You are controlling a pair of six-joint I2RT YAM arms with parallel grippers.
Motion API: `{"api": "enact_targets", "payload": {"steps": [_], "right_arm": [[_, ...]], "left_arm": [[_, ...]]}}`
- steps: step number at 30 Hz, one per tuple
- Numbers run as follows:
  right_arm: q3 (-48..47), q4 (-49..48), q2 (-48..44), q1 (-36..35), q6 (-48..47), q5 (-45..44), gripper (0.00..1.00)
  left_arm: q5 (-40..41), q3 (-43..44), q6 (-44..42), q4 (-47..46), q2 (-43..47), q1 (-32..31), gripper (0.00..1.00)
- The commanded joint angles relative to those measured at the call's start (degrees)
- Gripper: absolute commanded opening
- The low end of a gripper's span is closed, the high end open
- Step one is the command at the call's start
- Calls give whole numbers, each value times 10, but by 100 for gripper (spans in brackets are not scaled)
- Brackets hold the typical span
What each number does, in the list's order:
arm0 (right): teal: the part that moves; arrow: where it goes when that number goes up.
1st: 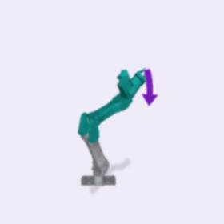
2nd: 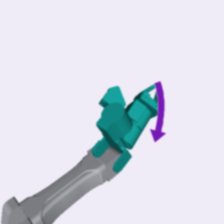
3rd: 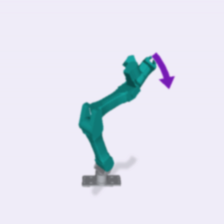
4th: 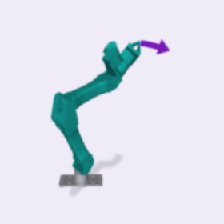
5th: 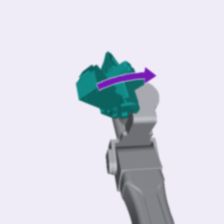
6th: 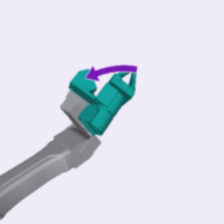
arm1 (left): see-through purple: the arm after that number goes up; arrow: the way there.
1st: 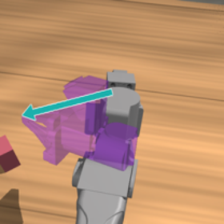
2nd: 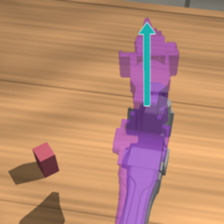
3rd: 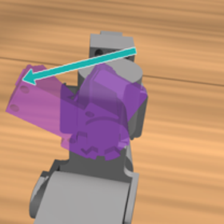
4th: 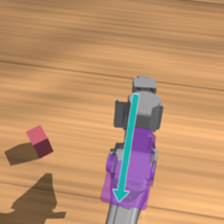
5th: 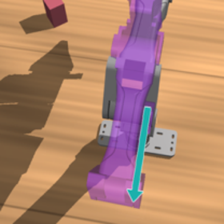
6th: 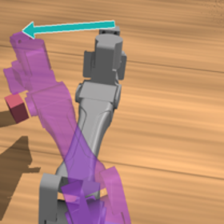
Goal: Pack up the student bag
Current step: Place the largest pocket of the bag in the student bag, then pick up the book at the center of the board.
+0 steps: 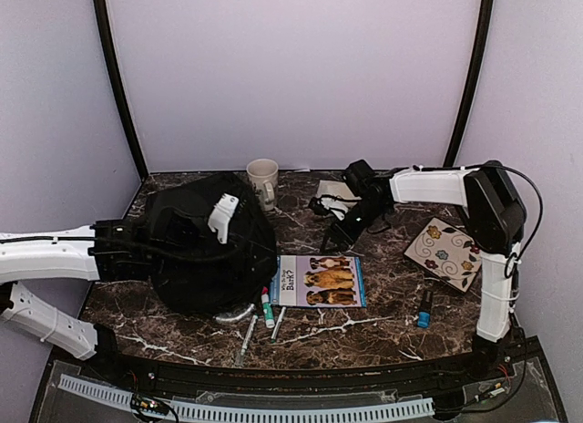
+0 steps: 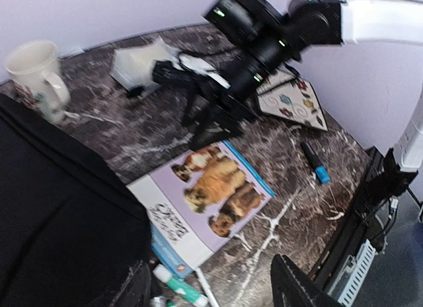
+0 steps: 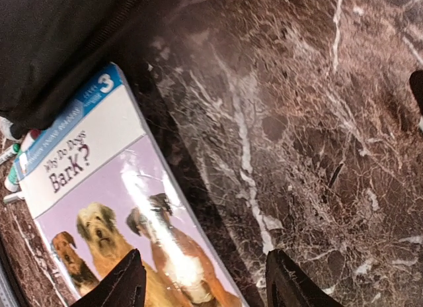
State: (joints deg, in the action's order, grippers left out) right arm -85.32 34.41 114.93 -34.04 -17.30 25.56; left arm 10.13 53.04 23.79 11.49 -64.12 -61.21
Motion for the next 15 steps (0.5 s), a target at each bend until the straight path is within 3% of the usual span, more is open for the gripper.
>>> {"api": "enact_targets", "payload": {"steps": [1, 6, 15], "right_arm": [[-27, 13, 48, 11, -4, 6, 63], [-36, 10, 77, 13, -1, 12, 63], [-14, 5, 67, 14, 0, 18, 61]], "left_arm": [[10, 0, 101, -64, -95, -75, 65], [-6, 5, 210, -109, -194, -102, 73], [-63, 7, 322, -165, -288, -80, 79]]}}
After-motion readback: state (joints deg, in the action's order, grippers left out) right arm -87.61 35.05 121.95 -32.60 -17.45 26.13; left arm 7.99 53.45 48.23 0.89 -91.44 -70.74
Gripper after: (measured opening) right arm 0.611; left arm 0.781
